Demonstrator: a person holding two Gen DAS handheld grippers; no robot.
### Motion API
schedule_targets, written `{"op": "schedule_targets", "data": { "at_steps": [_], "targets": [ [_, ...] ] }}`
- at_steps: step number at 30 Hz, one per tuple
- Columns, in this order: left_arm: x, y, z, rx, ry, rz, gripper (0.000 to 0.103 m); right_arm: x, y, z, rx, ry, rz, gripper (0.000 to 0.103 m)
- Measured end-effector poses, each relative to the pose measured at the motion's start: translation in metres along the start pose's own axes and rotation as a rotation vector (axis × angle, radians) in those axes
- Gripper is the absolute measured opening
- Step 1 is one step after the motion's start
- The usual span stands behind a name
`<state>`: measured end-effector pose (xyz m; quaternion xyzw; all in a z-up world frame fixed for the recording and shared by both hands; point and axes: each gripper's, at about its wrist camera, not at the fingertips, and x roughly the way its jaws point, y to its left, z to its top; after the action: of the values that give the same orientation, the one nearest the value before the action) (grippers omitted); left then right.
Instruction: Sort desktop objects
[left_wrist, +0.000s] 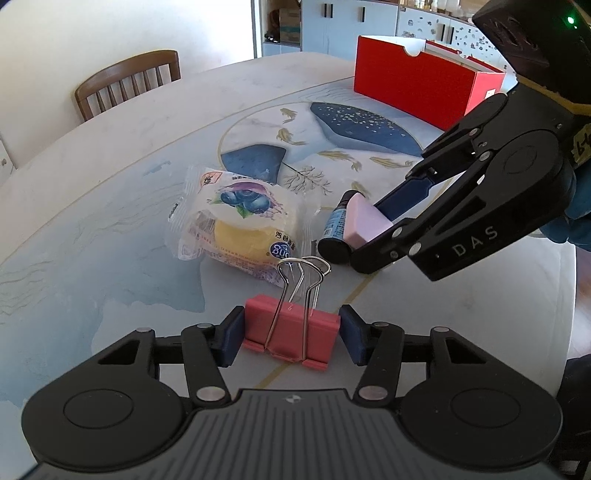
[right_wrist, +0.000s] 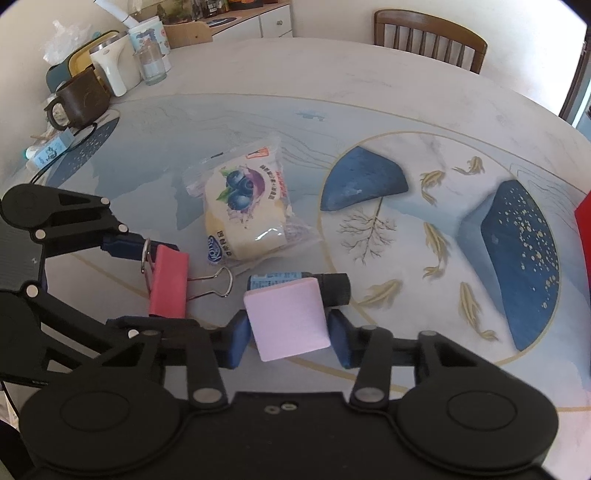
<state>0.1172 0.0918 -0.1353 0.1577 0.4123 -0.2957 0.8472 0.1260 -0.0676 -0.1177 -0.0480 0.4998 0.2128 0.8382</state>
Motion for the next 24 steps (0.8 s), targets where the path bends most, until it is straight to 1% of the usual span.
{"op": "schedule_targets", "data": {
  "at_steps": [8, 16, 24],
  "targets": [
    [-0.004, 0.001, -0.003, -0.059, 0.004, -0.004, 0.053, -0.005, -0.007, -0.004, 0.036, -0.011, -0.002, 0.044],
    [-0.012, 0.002, -0.008, -0.144, -0.001, -0.002, 0.053, -0.022, -0.018, -0.019, 0.074, -0.021, 0.005, 0.044],
    [-0.028, -0.005, 0.002, -0.216, -0.022, 0.011, 0.053, -0.046, -0.039, -0.036, 0.133, -0.041, 0.002, 0.044]
  ]
}}
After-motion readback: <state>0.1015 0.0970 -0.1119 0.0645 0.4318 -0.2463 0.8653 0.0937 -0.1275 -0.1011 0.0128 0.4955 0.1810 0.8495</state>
